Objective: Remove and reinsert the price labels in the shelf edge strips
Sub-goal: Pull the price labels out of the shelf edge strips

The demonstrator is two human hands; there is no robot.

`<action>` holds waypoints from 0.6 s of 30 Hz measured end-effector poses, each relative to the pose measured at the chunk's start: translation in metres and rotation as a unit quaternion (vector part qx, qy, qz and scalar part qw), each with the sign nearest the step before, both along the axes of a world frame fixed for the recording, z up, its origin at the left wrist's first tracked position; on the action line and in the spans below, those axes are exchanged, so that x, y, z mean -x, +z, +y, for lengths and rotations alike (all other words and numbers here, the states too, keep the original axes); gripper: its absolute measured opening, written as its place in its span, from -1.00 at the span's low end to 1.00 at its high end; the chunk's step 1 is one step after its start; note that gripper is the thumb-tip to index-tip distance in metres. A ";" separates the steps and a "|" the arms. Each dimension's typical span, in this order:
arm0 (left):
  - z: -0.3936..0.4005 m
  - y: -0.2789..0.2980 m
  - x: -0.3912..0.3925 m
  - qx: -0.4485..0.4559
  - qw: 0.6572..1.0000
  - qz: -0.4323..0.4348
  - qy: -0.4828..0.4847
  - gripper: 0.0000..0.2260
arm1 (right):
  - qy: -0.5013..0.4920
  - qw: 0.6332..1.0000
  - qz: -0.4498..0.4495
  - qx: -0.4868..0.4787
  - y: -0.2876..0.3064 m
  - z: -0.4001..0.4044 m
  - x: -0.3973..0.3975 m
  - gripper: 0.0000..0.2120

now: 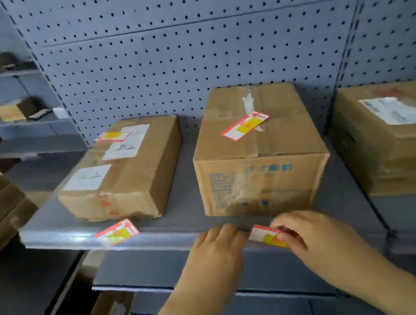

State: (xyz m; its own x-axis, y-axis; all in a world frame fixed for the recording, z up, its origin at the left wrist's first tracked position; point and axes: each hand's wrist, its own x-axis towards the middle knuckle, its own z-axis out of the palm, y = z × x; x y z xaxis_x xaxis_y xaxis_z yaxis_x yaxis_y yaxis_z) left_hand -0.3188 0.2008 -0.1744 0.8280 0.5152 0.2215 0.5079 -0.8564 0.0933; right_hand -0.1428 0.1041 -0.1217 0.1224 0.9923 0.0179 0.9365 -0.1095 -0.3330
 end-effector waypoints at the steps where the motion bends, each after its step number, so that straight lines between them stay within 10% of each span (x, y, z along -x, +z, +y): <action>1: 0.003 -0.001 0.000 -0.006 1.000 -0.006 -0.016 -0.56 | -0.022 1.000 0.007 0.000 0.000 -0.003 0.003 -0.83; 18: 0.016 -0.021 0.001 -0.011 0.996 -0.041 -0.084 -0.81 | -0.121 0.984 0.074 -0.106 -0.010 0.012 0.034 -0.79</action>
State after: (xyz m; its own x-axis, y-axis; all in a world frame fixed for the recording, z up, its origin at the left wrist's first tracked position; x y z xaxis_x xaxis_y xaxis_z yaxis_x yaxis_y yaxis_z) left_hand -0.3199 0.2166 -0.1954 0.8804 0.3657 0.3019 0.3496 -0.9307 0.1080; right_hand -0.1764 0.1165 -0.1316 0.3705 0.9102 0.1848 0.8314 -0.2363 -0.5029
